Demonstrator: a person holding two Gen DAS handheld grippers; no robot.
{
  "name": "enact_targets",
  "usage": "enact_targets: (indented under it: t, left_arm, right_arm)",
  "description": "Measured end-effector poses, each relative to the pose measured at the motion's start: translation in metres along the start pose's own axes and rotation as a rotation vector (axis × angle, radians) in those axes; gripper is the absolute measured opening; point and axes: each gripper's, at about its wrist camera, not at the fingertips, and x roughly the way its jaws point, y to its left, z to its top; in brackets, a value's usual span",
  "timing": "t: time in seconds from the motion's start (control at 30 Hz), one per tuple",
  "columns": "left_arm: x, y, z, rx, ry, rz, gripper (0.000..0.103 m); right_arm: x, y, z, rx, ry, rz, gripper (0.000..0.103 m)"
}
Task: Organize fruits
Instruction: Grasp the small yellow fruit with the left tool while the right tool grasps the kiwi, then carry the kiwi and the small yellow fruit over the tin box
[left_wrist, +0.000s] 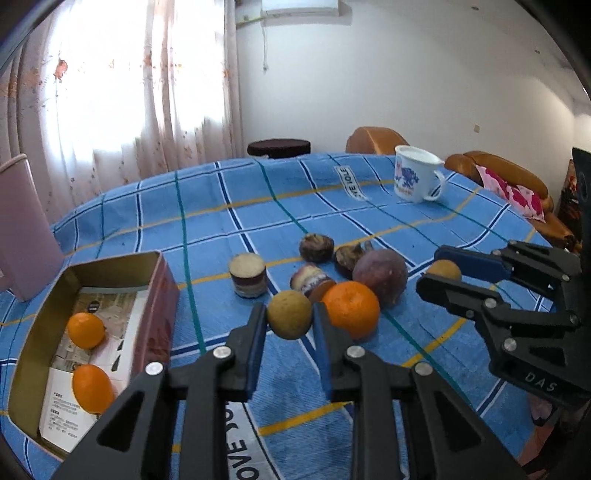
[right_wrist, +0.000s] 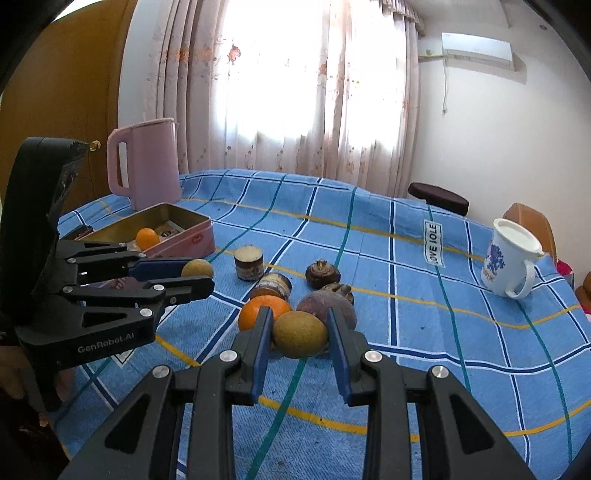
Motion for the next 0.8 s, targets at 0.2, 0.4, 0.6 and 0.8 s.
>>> enact_targets:
  t: [0.2, 0.4, 0.6, 0.8]
  left_arm:
    - [-0.007, -0.003, -0.001, 0.009, -0.038, 0.027, 0.027]
    - [-0.014, -0.003, -0.002, 0.008, -0.075, 0.047, 0.027]
    - [-0.021, -0.003, -0.003, 0.005, -0.110, 0.060, 0.027]
    - [-0.028, -0.004, -0.005, 0.007, -0.153, 0.085, 0.027]
  right_arm:
    - [-0.006, -0.001, 0.000, 0.004, -0.030, -0.004, 0.031]
    - [-0.010, -0.002, 0.000, 0.011, -0.058, -0.007, 0.031]
    - [-0.017, -0.004, -0.001, 0.021, -0.093, -0.014, 0.031]
    - [-0.024, -0.003, -0.002, 0.022, -0.131, -0.033, 0.031]
